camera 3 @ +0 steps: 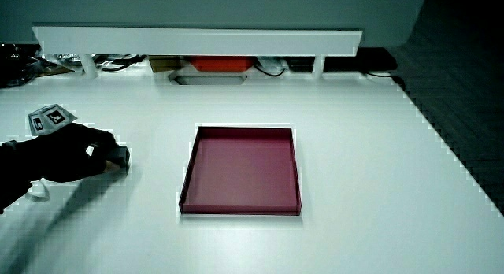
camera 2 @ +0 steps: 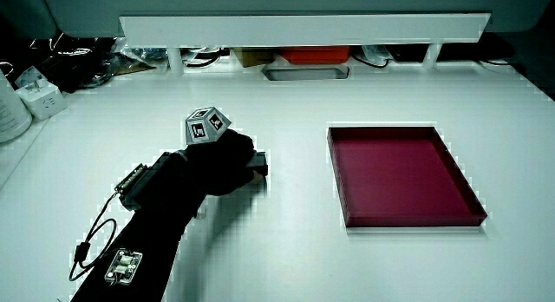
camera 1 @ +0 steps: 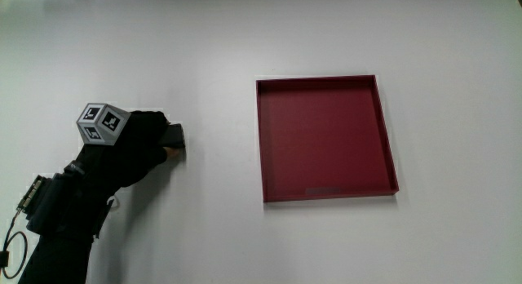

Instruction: Place charger on desk

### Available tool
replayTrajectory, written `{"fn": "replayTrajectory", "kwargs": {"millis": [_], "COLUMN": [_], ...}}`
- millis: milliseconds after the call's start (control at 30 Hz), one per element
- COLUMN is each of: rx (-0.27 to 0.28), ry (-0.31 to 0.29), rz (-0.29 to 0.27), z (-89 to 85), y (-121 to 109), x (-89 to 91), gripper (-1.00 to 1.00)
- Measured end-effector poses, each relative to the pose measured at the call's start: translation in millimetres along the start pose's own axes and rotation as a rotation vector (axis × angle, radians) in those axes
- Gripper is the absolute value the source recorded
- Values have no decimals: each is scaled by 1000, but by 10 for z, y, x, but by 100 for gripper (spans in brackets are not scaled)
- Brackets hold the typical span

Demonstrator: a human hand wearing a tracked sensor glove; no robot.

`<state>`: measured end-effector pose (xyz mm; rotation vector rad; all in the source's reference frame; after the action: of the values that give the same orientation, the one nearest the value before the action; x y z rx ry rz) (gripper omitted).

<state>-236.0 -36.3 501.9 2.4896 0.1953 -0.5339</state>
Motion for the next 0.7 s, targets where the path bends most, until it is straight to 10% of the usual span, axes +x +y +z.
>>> {"fn": "replayTrajectory", "kwargs": {"millis": [700], "rx": [-19], "ry": [2], "rz": [45], "z": [-114], "y": [19], "x": [-101], "gripper": [-9]}}
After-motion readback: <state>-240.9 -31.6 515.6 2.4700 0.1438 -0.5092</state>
